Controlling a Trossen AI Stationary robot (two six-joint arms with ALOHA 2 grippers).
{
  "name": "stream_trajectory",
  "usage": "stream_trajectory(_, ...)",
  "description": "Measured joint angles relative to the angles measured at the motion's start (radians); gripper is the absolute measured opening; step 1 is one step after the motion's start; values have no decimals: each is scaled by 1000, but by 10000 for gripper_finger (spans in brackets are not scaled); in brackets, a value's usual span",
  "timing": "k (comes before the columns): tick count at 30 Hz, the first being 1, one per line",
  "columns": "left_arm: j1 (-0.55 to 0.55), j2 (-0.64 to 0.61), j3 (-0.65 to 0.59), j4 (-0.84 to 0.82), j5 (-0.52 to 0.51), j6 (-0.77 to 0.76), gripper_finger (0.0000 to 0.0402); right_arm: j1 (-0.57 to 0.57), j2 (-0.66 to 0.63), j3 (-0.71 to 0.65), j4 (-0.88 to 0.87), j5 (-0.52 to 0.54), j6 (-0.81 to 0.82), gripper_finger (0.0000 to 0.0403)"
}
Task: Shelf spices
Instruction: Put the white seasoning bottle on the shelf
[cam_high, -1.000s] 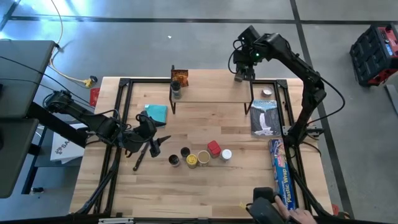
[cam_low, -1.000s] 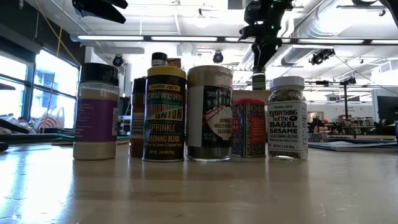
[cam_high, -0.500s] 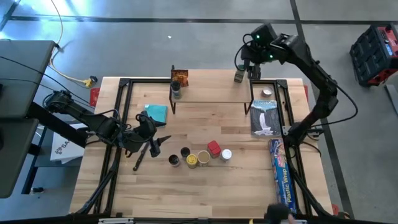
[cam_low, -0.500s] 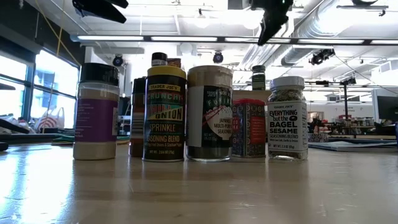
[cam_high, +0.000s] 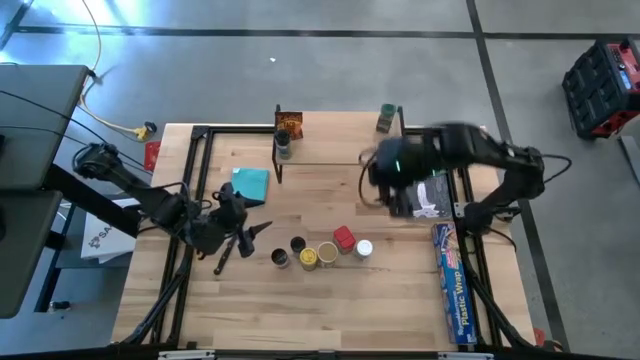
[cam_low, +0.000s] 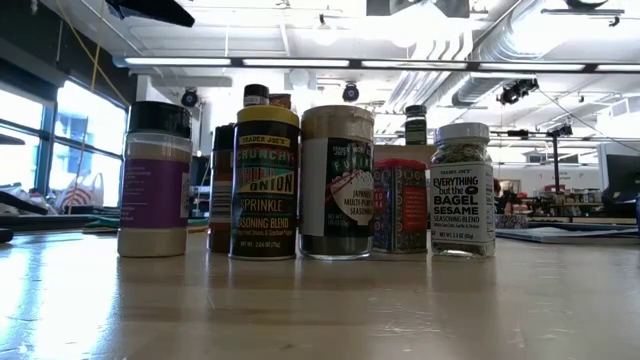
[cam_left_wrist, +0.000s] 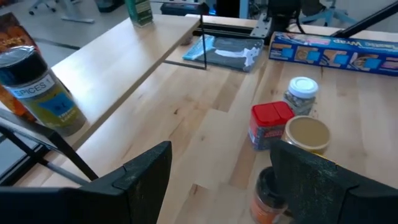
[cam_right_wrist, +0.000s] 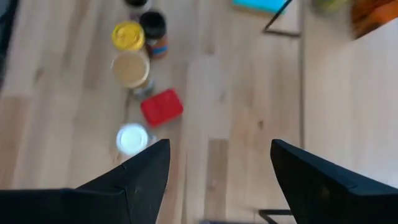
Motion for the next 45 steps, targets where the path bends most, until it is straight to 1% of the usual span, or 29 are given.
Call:
stream_trajectory(2,-27,12,0,-2,-32,-4,266,117,-1,-18,26,150,104,272)
stream_trajectory(4,-52,27,0,-2,-62,-4,266,233,-15,-84,48,300,224,272)
stream_trajectory(6,-72,46,0,-3,-86,-4,266,336,-37,-198,81,427,376,272)
stream_trajectory(8,-88,63,0,-4,-112,-4,266,432,-70,-348,132,535,569,272)
stream_trajectory(10,-101,79,0,-3,-131,-4,266,511,-97,-504,215,607,762,272)
stream_trajectory(12,-106,91,0,-3,-133,-4,266,565,-108,-649,346,634,917,272)
stream_trajectory(15,-105,96,0,-1,-134,-4,266,607,-107,-837,620,653,1037,272)
stream_trajectory(16,-105,96,0,1,-134,-4,266,611,-103,-887,729,661,1045,272)
stream_trajectory(18,-104,96,0,4,-136,-4,266,606,-90,-971,919,659,995,272)
stream_trajectory(21,-103,92,0,5,-143,-3,266,598,-80,-1047,1095,647,934,272)
stream_trajectory(23,-103,93,0,4,-135,-3,266,592,-78,-1071,1132,671,927,272)
stream_trajectory(28,-97,93,0,4,-129,-13,266,591,-71,-1105,1141,829,925,272)
stream_trajectory(30,-97,93,0,4,-129,-14,266,591,-54,-1130,1158,859,932,272)
stream_trajectory(34,-97,93,0,3,-129,-38,266,579,3,-1178,1267,865,932,272)
stream_trajectory(38,-97,93,0,3,-127,-53,266,580,60,-1208,1399,916,926,272)
stream_trajectory(41,-97,92,0,3,-127,-56,266,580,109,-1215,1430,872,895,272)
stream_trajectory(45,-97,92,0,3,-128,-56,266,578,155,-1212,1512,869,874,272)
